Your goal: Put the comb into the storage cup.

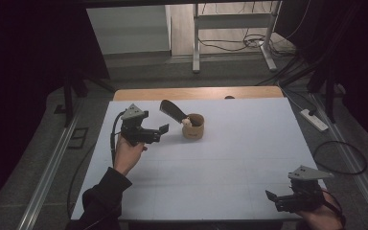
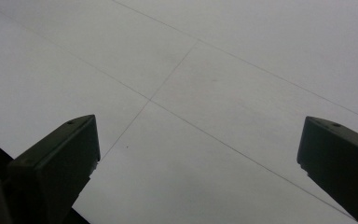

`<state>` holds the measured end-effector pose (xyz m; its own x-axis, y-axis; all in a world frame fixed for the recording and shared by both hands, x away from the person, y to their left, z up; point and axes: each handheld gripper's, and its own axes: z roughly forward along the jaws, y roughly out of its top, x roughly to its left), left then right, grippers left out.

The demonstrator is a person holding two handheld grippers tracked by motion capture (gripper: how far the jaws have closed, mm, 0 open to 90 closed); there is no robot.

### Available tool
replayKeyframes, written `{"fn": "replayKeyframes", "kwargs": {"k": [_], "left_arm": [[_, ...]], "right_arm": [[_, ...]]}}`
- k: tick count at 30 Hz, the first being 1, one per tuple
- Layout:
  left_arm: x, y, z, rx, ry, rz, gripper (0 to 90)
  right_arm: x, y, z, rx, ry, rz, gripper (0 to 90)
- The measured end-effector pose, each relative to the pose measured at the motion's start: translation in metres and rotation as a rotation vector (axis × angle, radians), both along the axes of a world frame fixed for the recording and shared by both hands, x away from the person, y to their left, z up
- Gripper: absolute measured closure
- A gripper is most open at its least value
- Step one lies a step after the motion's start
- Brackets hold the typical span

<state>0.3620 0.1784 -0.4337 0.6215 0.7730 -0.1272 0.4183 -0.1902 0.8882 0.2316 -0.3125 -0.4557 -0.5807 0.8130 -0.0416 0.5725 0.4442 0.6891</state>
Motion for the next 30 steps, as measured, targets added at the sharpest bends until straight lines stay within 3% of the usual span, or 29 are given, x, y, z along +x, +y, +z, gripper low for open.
{"fn": "replayKeyframes", "kwargs": {"k": [4,16,30], "left_arm": [[-0.002,0.002,-0.003,-0.012,0.004,0.0,0.0],[-0.008,0.004,-0.01,0.006,-0.003,0.003,0.0],[-0.016,0.004,-0.011,0.008,0.037,-0.005,0.0]], "right_arm": [[0.0,0.0,0.0,0.004,0.0,0.002,0.0],[0.0,0.0,0.0,0.002,-0.005,0.001,0.0],[-0.001,0.001,0.0,-0.008,-0.006,0.019,0.0]]}}
